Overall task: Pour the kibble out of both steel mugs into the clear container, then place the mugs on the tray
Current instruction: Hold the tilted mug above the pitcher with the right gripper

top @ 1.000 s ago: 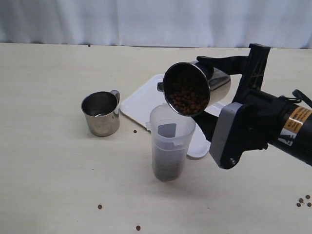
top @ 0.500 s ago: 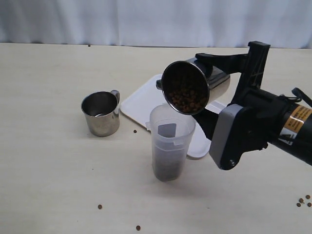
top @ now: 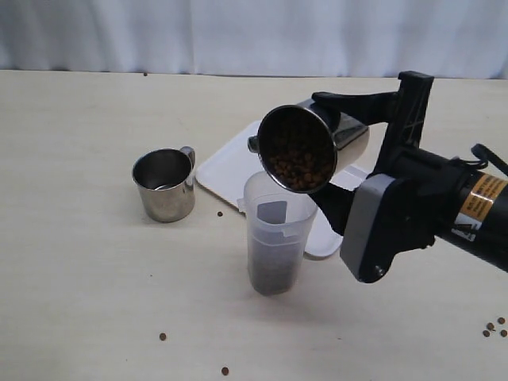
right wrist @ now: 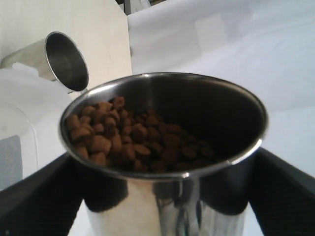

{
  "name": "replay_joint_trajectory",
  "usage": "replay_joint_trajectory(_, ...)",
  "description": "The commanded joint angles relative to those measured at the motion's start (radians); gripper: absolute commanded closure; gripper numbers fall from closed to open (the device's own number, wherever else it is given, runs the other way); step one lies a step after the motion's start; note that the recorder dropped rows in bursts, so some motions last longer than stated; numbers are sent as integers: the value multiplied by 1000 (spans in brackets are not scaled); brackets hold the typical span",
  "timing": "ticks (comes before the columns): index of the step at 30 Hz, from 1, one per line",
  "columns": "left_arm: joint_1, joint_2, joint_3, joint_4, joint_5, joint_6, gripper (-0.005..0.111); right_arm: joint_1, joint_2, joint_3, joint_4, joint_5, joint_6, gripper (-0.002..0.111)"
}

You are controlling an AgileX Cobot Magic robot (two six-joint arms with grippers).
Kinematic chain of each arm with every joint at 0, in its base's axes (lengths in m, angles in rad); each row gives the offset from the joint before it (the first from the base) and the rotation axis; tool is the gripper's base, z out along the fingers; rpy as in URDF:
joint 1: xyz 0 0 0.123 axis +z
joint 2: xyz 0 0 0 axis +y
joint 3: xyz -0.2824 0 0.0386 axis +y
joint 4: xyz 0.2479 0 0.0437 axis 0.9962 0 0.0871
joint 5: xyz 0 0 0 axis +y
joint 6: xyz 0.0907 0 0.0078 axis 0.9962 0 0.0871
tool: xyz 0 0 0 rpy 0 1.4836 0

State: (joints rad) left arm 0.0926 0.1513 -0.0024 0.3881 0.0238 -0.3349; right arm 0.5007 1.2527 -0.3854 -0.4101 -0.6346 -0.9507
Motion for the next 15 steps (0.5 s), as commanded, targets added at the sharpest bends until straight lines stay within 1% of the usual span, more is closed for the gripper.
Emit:
replay_joint_trajectory(1, 2, -7, 2, -5, -8, -3, 107, 1, -3, -9, 1, -49, 53, 103)
replay_joint_trajectory(3, 2, -7, 2, -5, -8, -3, 107, 1, -3, -9, 6, -49, 32, 103)
replay_joint_trajectory(8, 2, -7, 2, -5, -8, -3, 107, 1, -3, -9, 95, -45, 22, 103)
replay_joint_trajectory(15, 2, -7, 2, -5, -8, -3, 107, 1, -3, -9, 107, -45, -160, 103)
